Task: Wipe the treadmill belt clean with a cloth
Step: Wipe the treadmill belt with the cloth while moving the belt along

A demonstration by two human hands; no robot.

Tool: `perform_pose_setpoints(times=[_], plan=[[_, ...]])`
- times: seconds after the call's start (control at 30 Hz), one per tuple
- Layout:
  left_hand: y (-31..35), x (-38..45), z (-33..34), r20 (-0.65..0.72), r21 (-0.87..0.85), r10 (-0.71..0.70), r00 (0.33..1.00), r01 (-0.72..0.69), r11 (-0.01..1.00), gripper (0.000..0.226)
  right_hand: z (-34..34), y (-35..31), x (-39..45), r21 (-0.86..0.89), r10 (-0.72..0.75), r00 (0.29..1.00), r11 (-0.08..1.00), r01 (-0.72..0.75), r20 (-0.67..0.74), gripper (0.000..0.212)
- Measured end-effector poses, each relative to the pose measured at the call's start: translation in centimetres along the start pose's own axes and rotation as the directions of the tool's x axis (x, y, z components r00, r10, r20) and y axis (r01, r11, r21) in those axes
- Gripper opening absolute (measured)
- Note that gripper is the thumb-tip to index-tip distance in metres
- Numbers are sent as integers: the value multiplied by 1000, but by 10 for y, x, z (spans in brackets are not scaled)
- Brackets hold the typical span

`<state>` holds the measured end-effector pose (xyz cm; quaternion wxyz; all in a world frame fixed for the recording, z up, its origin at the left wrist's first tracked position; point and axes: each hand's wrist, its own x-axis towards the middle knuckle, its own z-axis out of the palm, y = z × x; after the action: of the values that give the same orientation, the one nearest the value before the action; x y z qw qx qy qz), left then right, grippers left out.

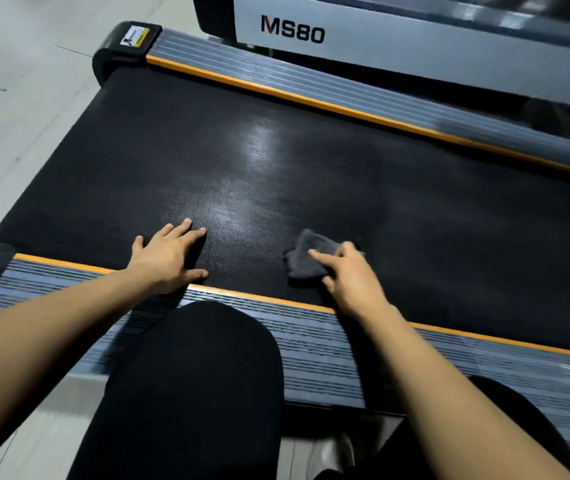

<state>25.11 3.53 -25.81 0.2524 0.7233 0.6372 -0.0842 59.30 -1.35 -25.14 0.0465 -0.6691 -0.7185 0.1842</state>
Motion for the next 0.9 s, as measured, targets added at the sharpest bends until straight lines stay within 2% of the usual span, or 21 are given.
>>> perform_pose_setpoints(times=[0.07, 0.13, 0.27, 0.33, 0.47, 0.53, 0.6, 0.67, 0.73, 0.77, 0.8, 0.9], plan=[[0, 1, 1, -6, 2, 3, 1000, -3, 1000, 94, -13, 12, -10, -1, 151, 989, 989, -151, -8, 55], [0, 2, 1, -2, -5, 5, 1000, -5, 1000, 94, -16, 2, -12, 39, 175, 984, 984, -176, 17, 53], [0, 2, 2, -2, -10, 2, 1000, -2, 1000, 94, 17, -68, 5, 167, -68, 991, 985, 48, 116, 53], [0, 2, 2, -2, -11, 4, 1000, -4, 1000, 94, 27, -92, 17, 202, -127, 981, 975, 96, 144, 51], [-2, 2, 3, -2, -23, 3, 1000, -3, 1000, 94, 25, -88, 17, 181, -175, 970, 973, 144, 170, 56], [-2, 2, 4, -2, -20, 3, 1000, -3, 1000, 94, 22, -72, 8, 125, -208, 970, 973, 193, 126, 55], [-2, 3, 4, 10, -19, 2, 1000, -2, 1000, 94, 16, -46, 0, 58, -140, 989, 989, 137, 51, 53], [-1, 3, 4, 21, -21, -3, 1000, 4, 1000, 94, 6, -21, -9, 32, 19, 1000, 999, -19, -16, 54], [1, 1, 2, 33, -15, -4, 999, 4, 1000, 93, 2, -16, -18, 77, 180, 983, 981, -177, -39, 54], [2, 1, 1, 36, -10, -1, 999, 2, 1000, 93, 4, -26, -20, 108, 213, 976, 972, -208, -40, 54], [3, 1, 0, 36, -6, -3, 999, 3, 1000, 93, 10, -41, -20, 139, 200, 979, 971, -193, -38, 54], [5, -1, -4, 52, 7, -8, 999, 8, 1000, 93, 32, -91, -8, 214, 37, 999, 976, -30, -28, 55]])
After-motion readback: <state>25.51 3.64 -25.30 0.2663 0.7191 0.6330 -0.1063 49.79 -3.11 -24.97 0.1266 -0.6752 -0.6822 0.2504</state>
